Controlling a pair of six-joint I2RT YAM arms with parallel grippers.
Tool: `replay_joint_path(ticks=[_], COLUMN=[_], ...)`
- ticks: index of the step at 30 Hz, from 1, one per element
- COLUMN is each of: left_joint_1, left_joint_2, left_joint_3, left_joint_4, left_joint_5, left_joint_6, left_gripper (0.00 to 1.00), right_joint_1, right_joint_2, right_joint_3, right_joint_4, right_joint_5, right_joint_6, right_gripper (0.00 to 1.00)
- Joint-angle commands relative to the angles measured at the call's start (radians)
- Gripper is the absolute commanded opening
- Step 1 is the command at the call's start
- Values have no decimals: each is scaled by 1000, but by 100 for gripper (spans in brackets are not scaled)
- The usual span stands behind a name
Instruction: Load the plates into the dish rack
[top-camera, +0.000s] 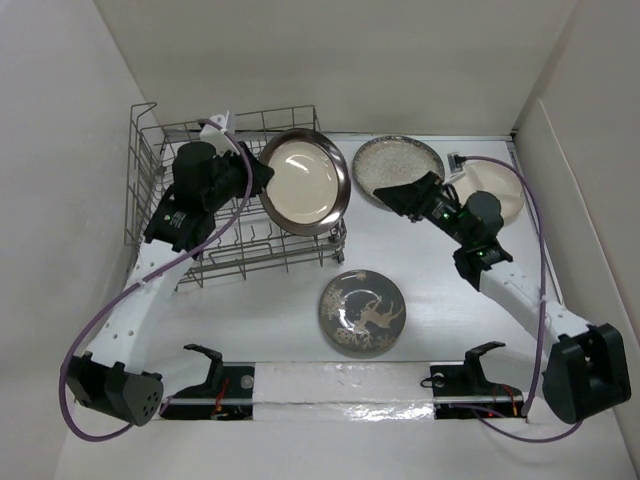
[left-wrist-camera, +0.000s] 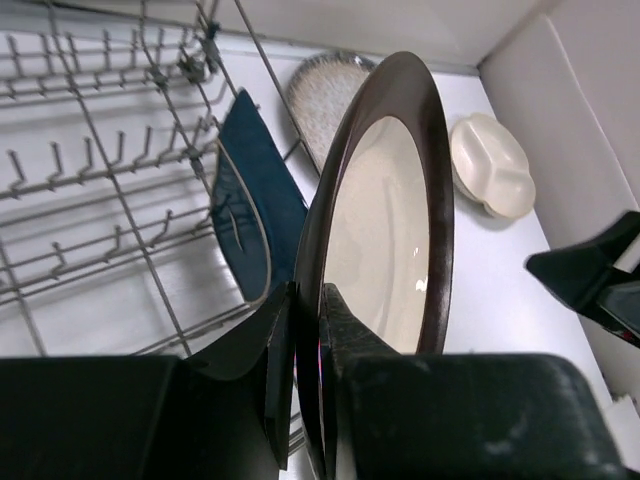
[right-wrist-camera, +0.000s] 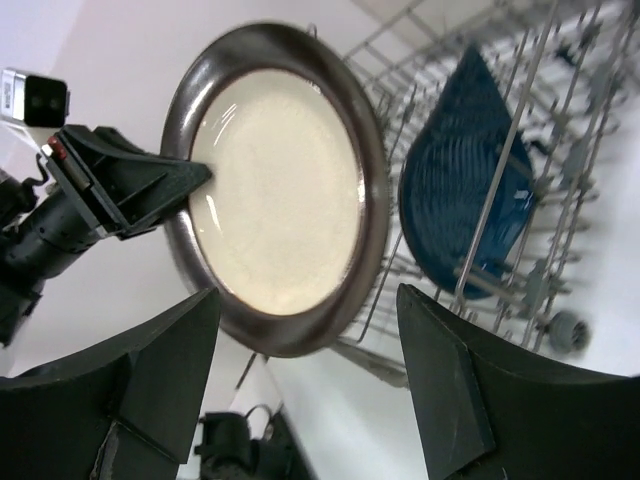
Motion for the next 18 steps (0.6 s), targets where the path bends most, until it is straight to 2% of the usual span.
replay_joint_path(ticks=[1,3,7,9,12,14,18], left_joint_1=[3,3,3,3,3,-51,-52], left_joint_2=[-35,-4,14,42,95,146,211], left_joint_3=[182,257,335,416,539,628,691], left_joint_4=[86,10,-88,-160,-273,-353,-418], left_joint_5=[-75,-98,-251,-285,-391,-565,-727], left_joint_6=[-6,10,66,80,121,186,233], left_gripper=[0,0,0,0,0,0,0], right_joint_1=[-37,-46,-46,-5,29,52,70], right_joint_2=[-87,-152,-235,-243,-258,-286,-309], right_joint_3=[9,5,-9,3,5,11,11], right_joint_4=[-10,-114,-234,-295,-299,-322,-357], right_joint_5=[-4,43,164,214,243,310,372], right_joint_6=[-79,-122,-231,-268,-285,-317,-339], right_gripper=[77,77,77,77,77,79,79])
